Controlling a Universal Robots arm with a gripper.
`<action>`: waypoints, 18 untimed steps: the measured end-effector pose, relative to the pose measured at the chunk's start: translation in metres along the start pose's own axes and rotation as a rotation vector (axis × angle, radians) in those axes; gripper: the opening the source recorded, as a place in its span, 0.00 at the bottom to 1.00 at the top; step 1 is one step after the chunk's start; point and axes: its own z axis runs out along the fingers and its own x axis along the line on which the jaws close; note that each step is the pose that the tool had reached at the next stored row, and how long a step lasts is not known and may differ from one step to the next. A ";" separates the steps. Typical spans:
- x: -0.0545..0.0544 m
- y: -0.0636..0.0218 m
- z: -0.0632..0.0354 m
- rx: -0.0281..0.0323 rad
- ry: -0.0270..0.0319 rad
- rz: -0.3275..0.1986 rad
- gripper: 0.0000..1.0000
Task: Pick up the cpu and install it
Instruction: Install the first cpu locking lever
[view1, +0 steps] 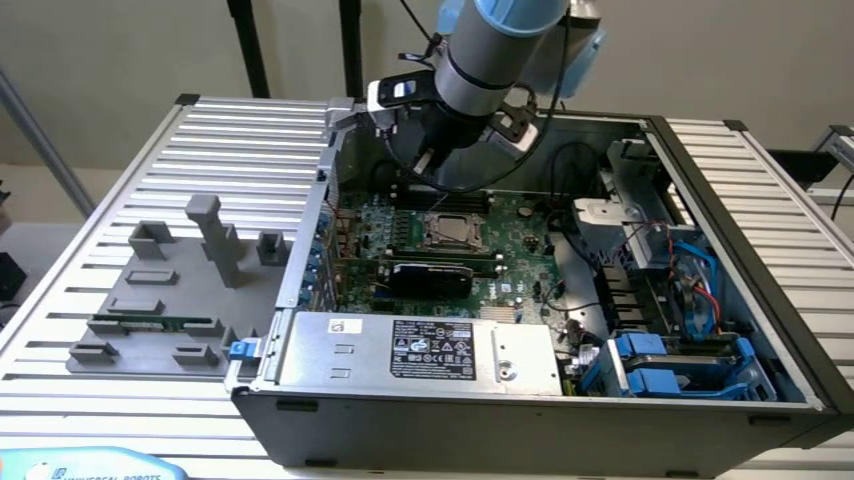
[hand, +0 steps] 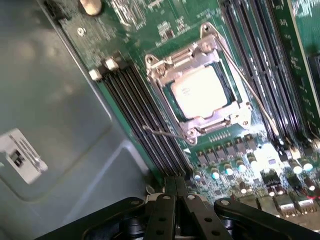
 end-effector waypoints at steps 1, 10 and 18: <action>0.001 0.0028 0.0000 0.0001 0.0001 0.000 0.11; -0.001 0.0115 0.0128 0.0006 0.0024 -0.001 0.11; -0.002 0.0131 0.0166 -0.0010 0.0029 -0.001 0.11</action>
